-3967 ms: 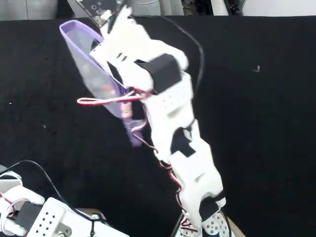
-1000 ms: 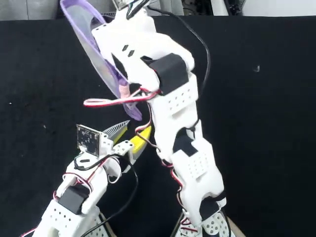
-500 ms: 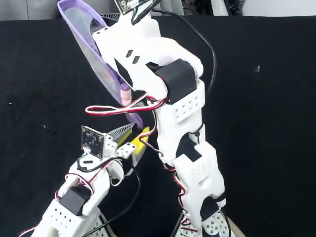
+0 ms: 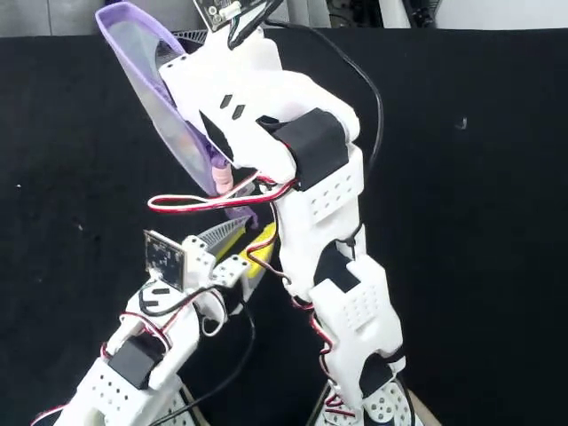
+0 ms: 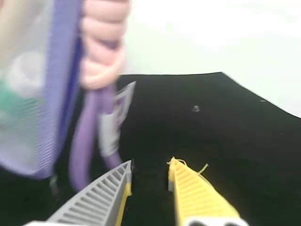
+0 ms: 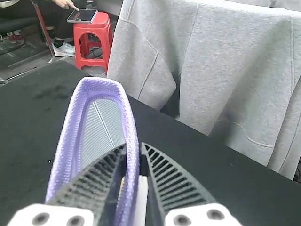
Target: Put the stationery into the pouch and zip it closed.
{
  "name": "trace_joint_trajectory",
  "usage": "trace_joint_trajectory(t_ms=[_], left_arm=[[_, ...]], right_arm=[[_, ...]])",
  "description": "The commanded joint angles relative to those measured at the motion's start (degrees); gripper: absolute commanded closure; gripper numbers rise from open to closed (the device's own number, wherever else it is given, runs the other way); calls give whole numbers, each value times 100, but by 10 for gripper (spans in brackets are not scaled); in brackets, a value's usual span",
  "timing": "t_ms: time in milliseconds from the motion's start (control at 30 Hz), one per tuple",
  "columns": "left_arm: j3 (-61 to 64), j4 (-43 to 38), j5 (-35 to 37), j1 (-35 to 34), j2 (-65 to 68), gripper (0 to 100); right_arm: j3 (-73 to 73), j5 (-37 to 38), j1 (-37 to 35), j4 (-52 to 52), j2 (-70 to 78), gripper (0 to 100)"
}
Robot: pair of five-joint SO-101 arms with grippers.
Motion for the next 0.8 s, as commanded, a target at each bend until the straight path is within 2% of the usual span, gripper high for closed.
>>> trace_joint_trajectory(t_ms=[0, 133, 400, 567, 767], left_arm=[[40, -193, -413, 435, -44, 859], [75, -193, -448, 567, -44, 859], [127, -457, -431, -145, -26, 859], [127, 18, -431, -110, -26, 859], [127, 343, -431, -136, -26, 859]], right_arm=[[-338, -70, -79, 9, -532, 988], [-338, -70, -79, 9, -532, 988], [-338, -18, -35, -70, -497, 988], [-330, -18, 211, -158, -479, 988], [-330, -62, 853, -378, -505, 988]])
